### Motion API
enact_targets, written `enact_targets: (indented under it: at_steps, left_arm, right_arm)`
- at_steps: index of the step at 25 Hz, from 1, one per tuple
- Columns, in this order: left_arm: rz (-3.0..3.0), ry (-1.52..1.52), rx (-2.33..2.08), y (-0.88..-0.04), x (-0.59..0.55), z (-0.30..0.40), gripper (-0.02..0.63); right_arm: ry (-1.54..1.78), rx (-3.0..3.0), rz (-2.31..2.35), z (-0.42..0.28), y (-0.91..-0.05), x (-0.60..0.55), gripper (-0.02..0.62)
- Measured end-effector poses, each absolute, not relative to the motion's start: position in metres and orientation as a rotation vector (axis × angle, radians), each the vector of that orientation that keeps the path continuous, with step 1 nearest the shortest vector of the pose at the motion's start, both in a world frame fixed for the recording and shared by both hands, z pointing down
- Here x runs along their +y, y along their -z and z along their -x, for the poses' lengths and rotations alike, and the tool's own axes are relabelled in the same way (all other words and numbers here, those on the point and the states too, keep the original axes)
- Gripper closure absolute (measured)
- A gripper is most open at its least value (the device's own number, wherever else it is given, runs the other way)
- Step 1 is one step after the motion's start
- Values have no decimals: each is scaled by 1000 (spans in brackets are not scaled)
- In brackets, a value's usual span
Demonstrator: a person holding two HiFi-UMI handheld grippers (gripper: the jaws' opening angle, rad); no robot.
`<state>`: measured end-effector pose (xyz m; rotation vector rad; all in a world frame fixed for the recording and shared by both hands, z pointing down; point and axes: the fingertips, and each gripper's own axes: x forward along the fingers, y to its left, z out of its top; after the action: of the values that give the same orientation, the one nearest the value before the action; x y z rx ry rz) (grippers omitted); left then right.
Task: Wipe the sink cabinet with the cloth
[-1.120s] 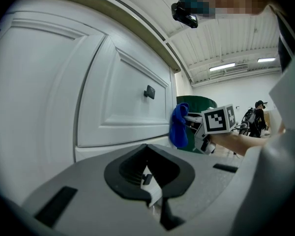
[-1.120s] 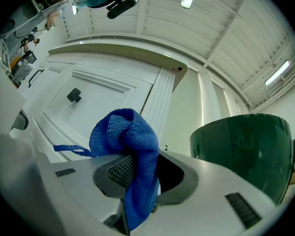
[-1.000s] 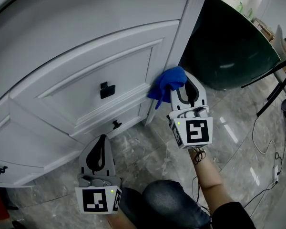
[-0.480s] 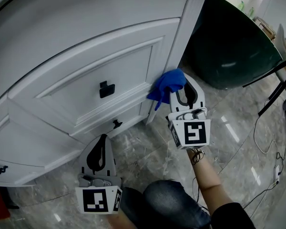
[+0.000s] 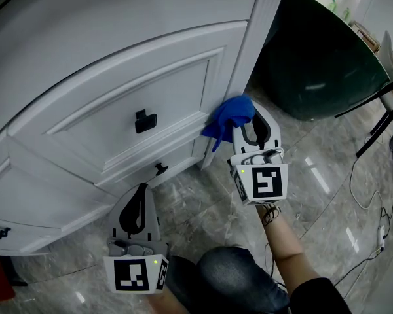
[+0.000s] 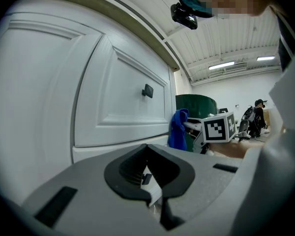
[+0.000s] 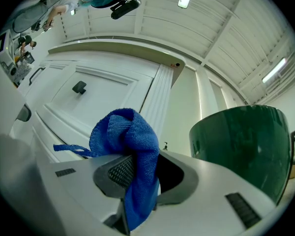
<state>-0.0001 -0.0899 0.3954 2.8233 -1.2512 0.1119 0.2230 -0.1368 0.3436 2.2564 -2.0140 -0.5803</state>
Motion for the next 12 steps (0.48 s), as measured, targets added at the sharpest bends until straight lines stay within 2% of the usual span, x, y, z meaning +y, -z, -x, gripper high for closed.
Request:
enact_targets:
  at_steps: [12]
  left_arm:
    - [-2824, -116, -1246, -395, -89, -2, 606]
  right_arm:
    - [565, -2027, -2240, -221, -356, -137, 482]
